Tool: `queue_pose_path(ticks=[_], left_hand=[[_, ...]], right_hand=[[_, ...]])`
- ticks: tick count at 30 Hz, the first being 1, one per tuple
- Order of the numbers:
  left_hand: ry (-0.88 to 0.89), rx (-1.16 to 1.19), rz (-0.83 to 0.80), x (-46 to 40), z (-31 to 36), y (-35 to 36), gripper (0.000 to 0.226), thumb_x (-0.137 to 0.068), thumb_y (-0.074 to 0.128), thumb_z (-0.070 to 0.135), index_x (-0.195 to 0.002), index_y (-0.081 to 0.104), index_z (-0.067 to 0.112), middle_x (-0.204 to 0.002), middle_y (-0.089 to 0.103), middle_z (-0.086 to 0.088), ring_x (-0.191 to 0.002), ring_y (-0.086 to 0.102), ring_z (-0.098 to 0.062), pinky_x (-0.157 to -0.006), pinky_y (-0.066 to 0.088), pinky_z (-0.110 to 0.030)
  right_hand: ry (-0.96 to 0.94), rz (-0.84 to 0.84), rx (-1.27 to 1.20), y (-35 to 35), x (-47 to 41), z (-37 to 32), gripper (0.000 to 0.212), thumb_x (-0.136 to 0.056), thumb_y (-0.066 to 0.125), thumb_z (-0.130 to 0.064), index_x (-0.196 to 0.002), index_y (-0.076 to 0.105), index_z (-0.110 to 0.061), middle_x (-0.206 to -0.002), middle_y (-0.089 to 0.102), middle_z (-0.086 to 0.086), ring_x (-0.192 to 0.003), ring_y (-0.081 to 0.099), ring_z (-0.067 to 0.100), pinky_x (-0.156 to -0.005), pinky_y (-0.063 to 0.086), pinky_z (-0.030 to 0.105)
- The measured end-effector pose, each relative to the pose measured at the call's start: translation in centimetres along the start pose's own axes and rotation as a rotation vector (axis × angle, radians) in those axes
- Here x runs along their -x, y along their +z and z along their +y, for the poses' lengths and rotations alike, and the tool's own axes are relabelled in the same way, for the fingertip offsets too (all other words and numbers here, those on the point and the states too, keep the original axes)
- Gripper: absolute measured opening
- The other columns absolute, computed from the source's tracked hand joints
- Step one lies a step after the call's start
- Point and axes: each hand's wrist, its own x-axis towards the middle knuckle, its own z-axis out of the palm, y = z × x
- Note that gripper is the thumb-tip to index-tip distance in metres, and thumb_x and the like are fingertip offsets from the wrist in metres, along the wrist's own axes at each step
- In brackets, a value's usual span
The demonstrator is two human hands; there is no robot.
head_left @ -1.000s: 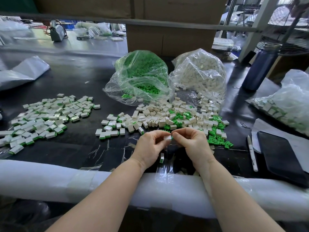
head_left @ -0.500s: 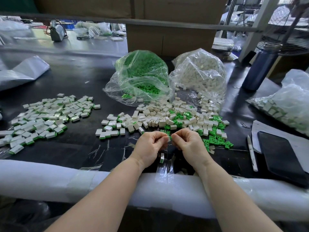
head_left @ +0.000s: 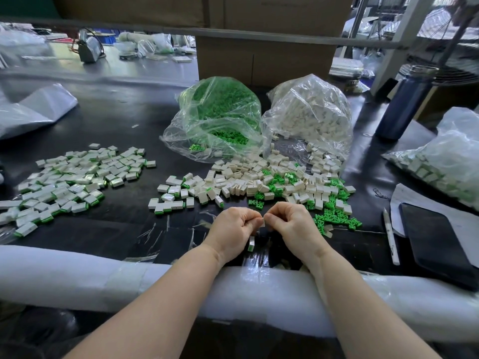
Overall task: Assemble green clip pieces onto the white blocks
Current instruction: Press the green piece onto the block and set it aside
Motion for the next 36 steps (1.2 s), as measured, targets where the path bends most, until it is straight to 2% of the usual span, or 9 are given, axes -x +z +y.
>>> queue_pose_path(ticks=[3, 5, 8, 12, 16, 22, 32, 34, 36], left_hand=[[-0.039, 0.136, 0.036, -0.02, 0.21, 0.01, 0.014, -0.09, 0.059, 0.016, -0.096, 0.071, 0.012, -0.079, 0.068, 0.004, -0.079, 0.062, -0.01, -0.084, 0.052, -0.029], [-0.037, 0.172, 0.052, -0.1, 0.29, 0.1, 0.012, -0.091, 0.059, 0.016, -0.095, 0.07, 0.016, -0.076, 0.066, 0.007, -0.075, 0.062, -0.008, -0.082, 0.053, -0.029], [-0.009, 0.191, 0.044, -0.03, 0.35, 0.19, 0.01, -0.089, 0.062, 0.017, -0.091, 0.063, 0.027, -0.071, 0.063, 0.006, -0.067, 0.059, -0.007, -0.074, 0.052, -0.024], [0.005, 0.152, 0.068, -0.07, 0.19, 0.26, 0.015, -0.083, 0.069, 0.013, -0.086, 0.059, 0.024, -0.074, 0.062, 0.004, -0.064, 0.056, -0.004, -0.067, 0.048, -0.016], [-0.033, 0.183, 0.125, -0.4, 0.14, 0.08, 0.006, -0.087, 0.063, 0.016, -0.092, 0.067, 0.014, -0.087, 0.065, 0.001, -0.081, 0.059, -0.01, -0.079, 0.047, -0.017], [-0.036, 0.198, 0.083, -0.35, 0.18, -0.11, 0.013, -0.088, 0.062, 0.014, -0.096, 0.07, 0.008, -0.083, 0.066, 0.003, -0.076, 0.058, -0.002, -0.071, 0.042, -0.004], [-0.015, 0.047, 0.086, -0.04, 0.27, -0.01, 0.015, -0.088, 0.062, 0.015, -0.096, 0.071, 0.006, -0.077, 0.056, 0.005, -0.078, 0.053, -0.009, -0.074, 0.04, -0.012], [-0.002, 0.025, 0.082, -0.01, 0.31, -0.02, 0.015, -0.088, 0.062, 0.014, -0.096, 0.072, 0.005, -0.074, 0.052, 0.008, -0.076, 0.051, -0.01, -0.071, 0.038, -0.01], [0.009, -0.005, 0.077, 0.01, 0.34, -0.04, 0.015, -0.088, 0.062, 0.014, -0.095, 0.072, 0.006, -0.072, 0.049, 0.009, -0.076, 0.05, -0.011, -0.074, 0.04, -0.016]], right_hand=[[0.001, 0.061, -0.158, 0.01, 0.02, -0.25, 0.01, -0.087, 0.063, -0.009, -0.077, 0.065, -0.012, -0.073, 0.064, 0.012, -0.069, 0.059, 0.026, -0.069, 0.049, 0.036], [-0.001, 0.087, -0.227, 0.02, 0.03, -0.24, 0.005, -0.086, 0.063, -0.006, -0.085, 0.064, -0.012, -0.073, 0.063, 0.013, -0.067, 0.059, 0.025, -0.067, 0.051, 0.032], [0.012, 0.12, -0.281, 0.06, -0.05, -0.16, 0.01, -0.084, 0.064, -0.001, -0.085, 0.063, -0.011, -0.074, 0.066, 0.014, -0.066, 0.064, 0.021, -0.065, 0.055, 0.03], [0.041, 0.119, -0.315, 0.03, -0.08, 0.03, 0.005, -0.084, 0.065, -0.003, -0.082, 0.067, -0.007, -0.078, 0.071, 0.014, -0.071, 0.07, 0.026, -0.068, 0.058, 0.037], [0.02, 0.089, -0.387, -0.19, 0.04, 0.0, 0.012, -0.085, 0.064, -0.002, -0.078, 0.068, -0.012, -0.066, 0.071, 0.002, -0.062, 0.067, 0.009, -0.055, 0.05, 0.016], [0.014, 0.096, -0.292, 0.07, -0.02, -0.18, 0.01, -0.086, 0.064, -0.004, -0.077, 0.066, -0.009, -0.066, 0.066, 0.002, -0.054, 0.058, -0.002, -0.053, 0.045, 0.012], [0.012, 0.043, -0.133, 0.0, 0.08, -0.32, 0.017, -0.086, 0.064, -0.006, -0.072, 0.064, -0.016, -0.062, 0.063, -0.001, -0.049, 0.053, -0.004, -0.056, 0.043, 0.012], [0.013, 0.034, -0.121, -0.07, 0.09, -0.3, 0.017, -0.086, 0.064, -0.007, -0.071, 0.064, -0.016, -0.061, 0.063, -0.001, -0.051, 0.053, -0.003, -0.058, 0.043, 0.014], [0.009, 0.032, -0.108, -0.11, 0.08, -0.29, 0.018, -0.086, 0.064, -0.006, -0.071, 0.063, -0.016, -0.063, 0.063, 0.001, -0.054, 0.054, 0.003, -0.06, 0.044, 0.017]])
